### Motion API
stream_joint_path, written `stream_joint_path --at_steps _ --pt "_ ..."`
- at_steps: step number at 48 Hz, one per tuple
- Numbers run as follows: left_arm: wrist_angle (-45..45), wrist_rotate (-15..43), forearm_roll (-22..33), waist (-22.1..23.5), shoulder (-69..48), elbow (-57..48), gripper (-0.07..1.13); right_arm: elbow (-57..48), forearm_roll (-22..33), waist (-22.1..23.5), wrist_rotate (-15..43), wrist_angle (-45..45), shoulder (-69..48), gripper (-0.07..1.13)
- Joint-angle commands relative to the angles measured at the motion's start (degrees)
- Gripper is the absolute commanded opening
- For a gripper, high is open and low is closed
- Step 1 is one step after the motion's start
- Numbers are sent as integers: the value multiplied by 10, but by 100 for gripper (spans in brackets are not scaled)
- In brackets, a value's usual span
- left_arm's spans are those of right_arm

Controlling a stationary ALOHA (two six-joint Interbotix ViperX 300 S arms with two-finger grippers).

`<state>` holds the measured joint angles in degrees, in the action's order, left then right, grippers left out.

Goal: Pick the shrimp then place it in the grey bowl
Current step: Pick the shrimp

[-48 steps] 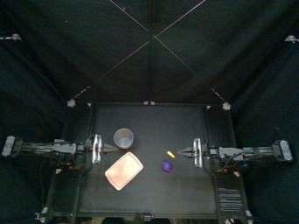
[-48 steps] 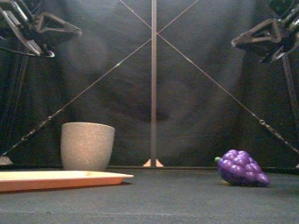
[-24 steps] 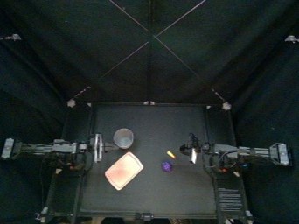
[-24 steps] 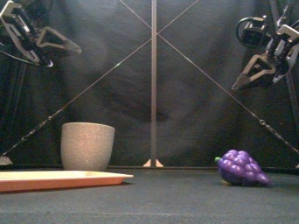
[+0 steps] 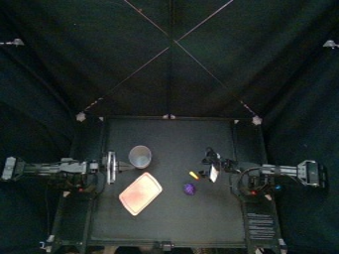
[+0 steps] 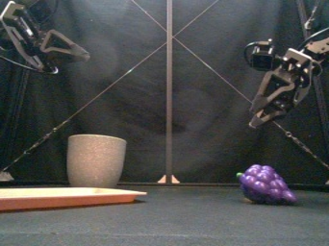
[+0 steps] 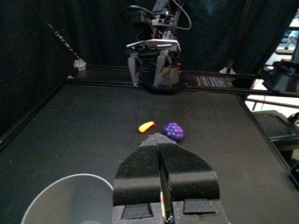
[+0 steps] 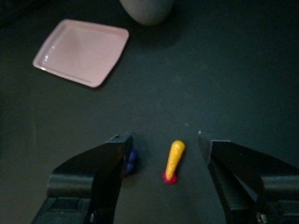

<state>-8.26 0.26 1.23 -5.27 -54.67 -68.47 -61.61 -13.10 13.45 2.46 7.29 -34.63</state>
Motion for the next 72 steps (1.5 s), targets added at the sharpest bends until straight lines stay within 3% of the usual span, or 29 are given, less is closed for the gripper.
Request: stream_joint_path --at_steps 1,30,60,72 --pt "-6 0 1 -1 3 13 -1 12 -4 -1 1 4 29 93" --pt "-8 0 0 -2 3 4 -1 66 -32 13 1 31 223 92" --pt "-7 0 0 -4 3 -4 -1 116 -37 14 2 72 317 91" --pt "-8 0 1 -4 3 -4 -1 118 -38 14 2 73 324 78"
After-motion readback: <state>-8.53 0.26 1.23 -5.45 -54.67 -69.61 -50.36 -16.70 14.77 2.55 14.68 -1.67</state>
